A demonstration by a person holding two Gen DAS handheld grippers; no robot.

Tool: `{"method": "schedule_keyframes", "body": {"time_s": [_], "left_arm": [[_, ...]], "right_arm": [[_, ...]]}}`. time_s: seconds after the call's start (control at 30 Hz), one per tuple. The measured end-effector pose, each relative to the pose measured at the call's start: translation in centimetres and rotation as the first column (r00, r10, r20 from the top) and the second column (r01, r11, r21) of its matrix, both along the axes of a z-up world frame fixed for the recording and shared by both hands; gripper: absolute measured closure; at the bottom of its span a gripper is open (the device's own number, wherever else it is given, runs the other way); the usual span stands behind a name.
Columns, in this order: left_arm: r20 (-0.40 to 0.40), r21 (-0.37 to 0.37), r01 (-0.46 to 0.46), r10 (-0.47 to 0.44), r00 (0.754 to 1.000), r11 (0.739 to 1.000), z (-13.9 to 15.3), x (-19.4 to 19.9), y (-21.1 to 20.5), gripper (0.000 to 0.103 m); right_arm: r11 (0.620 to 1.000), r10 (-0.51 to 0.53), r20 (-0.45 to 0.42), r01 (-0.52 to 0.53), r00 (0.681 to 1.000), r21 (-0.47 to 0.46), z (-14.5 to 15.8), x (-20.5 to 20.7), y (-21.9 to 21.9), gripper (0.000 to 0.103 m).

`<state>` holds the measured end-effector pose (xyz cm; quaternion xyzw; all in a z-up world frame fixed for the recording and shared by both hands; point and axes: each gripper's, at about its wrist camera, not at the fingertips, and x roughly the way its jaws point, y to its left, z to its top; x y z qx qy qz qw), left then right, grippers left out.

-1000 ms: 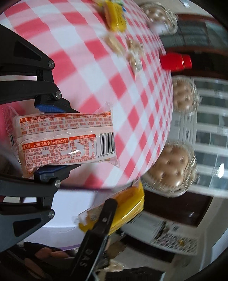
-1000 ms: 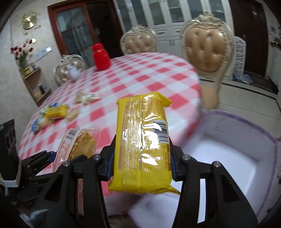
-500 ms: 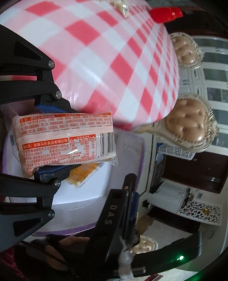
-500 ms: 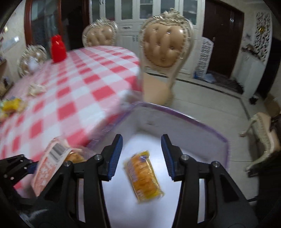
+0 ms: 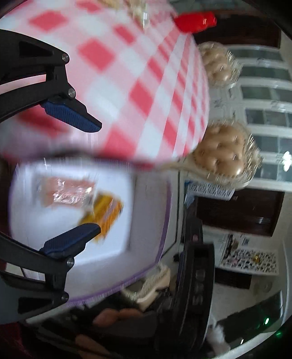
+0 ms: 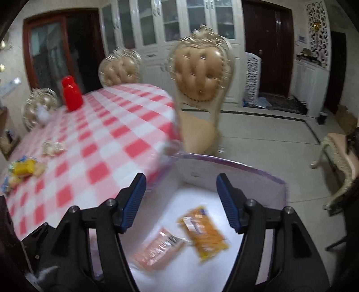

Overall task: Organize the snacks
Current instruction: 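Grasp the clear pack of yellow cake with the right gripper while the left returns to the table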

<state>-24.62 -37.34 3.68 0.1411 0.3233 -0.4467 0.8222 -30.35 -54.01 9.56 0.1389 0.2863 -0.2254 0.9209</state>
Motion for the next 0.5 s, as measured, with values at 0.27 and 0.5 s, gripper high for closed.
{"method": "schedule_keyframes", "body": {"time_s": [0.27,0.5], "left_arm": [[-0.057,-0.037,-0.405,0.402,0.914,0.914,0.3,10.1,15.7,0.019],[-0.072,-0.121,-0.767,0.765,0.64,0.631,0.5,19.1,31.1,0.019]], "right_arm": [[0.913,0.382,0.066,-0.387,0.922,0.129,-1.9,7.9,12.1,0.017],[0.832,0.522,-0.022,-0.503,0.853,0.234,-5.4,18.6,22.4,0.017]]}}
